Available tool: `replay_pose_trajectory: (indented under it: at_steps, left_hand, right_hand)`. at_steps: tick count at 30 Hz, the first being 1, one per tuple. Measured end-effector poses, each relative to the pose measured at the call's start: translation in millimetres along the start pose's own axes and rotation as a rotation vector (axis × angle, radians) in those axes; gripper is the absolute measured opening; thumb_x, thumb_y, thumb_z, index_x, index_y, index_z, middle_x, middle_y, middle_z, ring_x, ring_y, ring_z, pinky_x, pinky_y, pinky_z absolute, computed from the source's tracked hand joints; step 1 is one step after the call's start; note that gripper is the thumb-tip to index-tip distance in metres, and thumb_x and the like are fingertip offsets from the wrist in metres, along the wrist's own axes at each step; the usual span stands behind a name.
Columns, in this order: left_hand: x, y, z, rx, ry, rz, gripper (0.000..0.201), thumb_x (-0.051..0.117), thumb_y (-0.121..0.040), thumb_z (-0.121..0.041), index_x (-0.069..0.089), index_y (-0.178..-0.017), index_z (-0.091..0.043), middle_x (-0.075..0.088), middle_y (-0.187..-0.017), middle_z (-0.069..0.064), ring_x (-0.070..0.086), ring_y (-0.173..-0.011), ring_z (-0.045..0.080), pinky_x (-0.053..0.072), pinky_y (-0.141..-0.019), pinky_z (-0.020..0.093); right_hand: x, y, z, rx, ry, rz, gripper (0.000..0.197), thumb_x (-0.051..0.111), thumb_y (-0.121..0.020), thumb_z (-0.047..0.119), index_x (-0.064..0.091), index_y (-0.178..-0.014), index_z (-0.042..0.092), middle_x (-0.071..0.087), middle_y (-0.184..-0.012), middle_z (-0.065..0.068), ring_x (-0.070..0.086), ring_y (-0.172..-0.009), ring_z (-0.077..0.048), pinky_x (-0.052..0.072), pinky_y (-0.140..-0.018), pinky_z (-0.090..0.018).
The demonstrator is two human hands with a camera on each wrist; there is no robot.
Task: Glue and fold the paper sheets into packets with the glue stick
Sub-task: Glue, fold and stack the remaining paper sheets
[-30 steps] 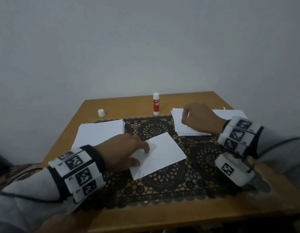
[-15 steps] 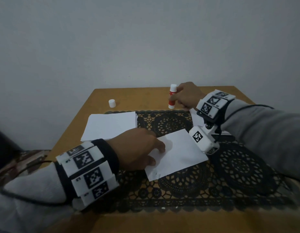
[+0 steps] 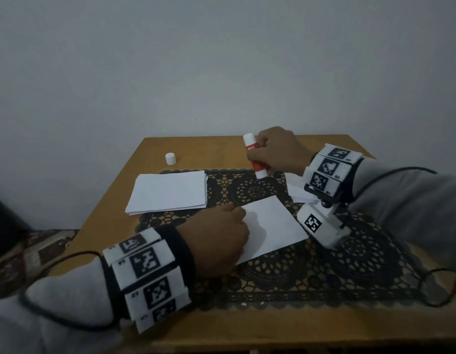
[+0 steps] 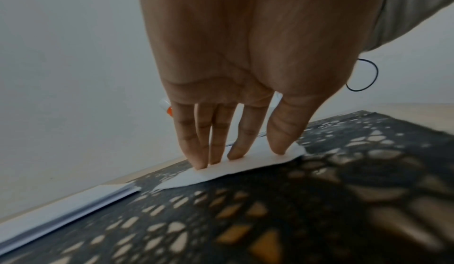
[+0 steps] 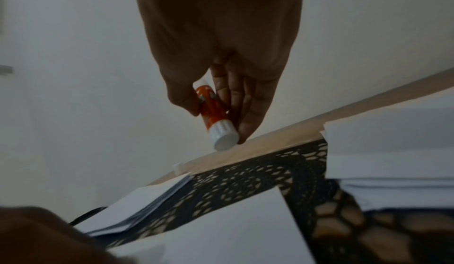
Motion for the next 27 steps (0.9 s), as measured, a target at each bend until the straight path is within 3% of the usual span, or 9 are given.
replay_pose_trajectory:
  at_steps: [2,5,7,14,17,21,27]
  left_hand:
    - [6,5,-9,-0.038,0.034,0.074,0.053,0.040,-0.097,-0.041,0.035,-0.142,-0.014,0.038,-0.140,0.014,0.041,-0.125,0.028,0.043,-0.101,0.043]
    - [15,15,-20,-0.087,0.145,0.209,0.070,0.032,-0.099,-0.047,0.001,-0.152,-0.014,-0.005,-0.159,0.015,0.005,-0.146,0.031,0.024,-0.116,0.046]
    - [16,17,-23,-0.097,0.199,0.227,0.073,0.029,-0.099,-0.050,-0.006,-0.152,-0.012,-0.015,-0.158,0.012,-0.005,-0.147,0.026,0.016,-0.119,0.044]
    - [11,16,-26,-0.118,0.212,0.264,0.078,0.029,-0.097,-0.055,-0.007,-0.151,-0.012,-0.017,-0.158,0.010,-0.004,-0.147,0.025,0.017,-0.119,0.044]
    - [10,16,-27,-0.119,0.207,0.273,0.078,0.030,-0.097,-0.055,-0.006,-0.151,-0.012,-0.016,-0.158,0.011,-0.005,-0.147,0.026,0.017,-0.119,0.044]
    - [10,15,-27,-0.122,0.193,0.266,0.078,0.030,-0.097,-0.055,-0.006,-0.151,-0.011,-0.017,-0.157,0.012,-0.004,-0.147,0.026,0.016,-0.120,0.043]
    - [9,15,-27,-0.118,0.185,0.253,0.078,0.030,-0.097,-0.056,-0.003,-0.152,-0.011,-0.011,-0.159,0.013,0.000,-0.147,0.027,0.016,-0.119,0.042]
  right_hand:
    - [0,12,7,-0.024,-0.052,0.090,0.022,0.072,-0.082,0.021,0.057,-0.076,0.006,0.069,-0.084,-0.013,0.070,-0.067,-0.022,0.060,-0.059,-0.035]
    - [7,31,17,-0.050,-0.053,0.258,0.022,0.068,-0.089,0.023,0.061,-0.090,0.002,0.069,-0.075,-0.011,0.065,-0.056,-0.016,0.055,-0.051,-0.026]
    - [14,42,23,-0.069,-0.058,0.337,0.024,0.067,-0.090,0.026,0.062,-0.093,0.002,0.066,-0.072,-0.012,0.061,-0.054,-0.016,0.053,-0.048,-0.025]
    - [41,62,45,-0.204,-0.036,0.422,0.018,0.073,-0.085,0.027,0.067,-0.086,0.009,0.063,-0.082,-0.001,0.058,-0.057,-0.014,0.048,-0.046,-0.021]
    - [48,63,44,-0.234,-0.005,0.404,0.018,0.072,-0.086,0.027,0.069,-0.087,0.010,0.062,-0.083,0.004,0.055,-0.061,-0.007,0.043,-0.048,-0.015]
    - [44,59,37,-0.267,0.072,0.355,0.017,0.071,-0.086,0.030,0.068,-0.082,0.014,0.061,-0.086,0.006,0.057,-0.084,-0.015,0.045,-0.069,-0.030]
    - [22,57,17,-0.232,0.144,0.289,0.016,0.072,-0.084,0.026,0.069,-0.081,0.011,0.060,-0.081,0.007,0.055,-0.078,-0.013,0.042,-0.064,-0.027]
Point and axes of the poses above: each hand's wrist, its own y-axis away from the middle knuckle, its own x-axis out of the palm, z = x × y, the point moved 4 cm from there along -y, towards the middle knuckle
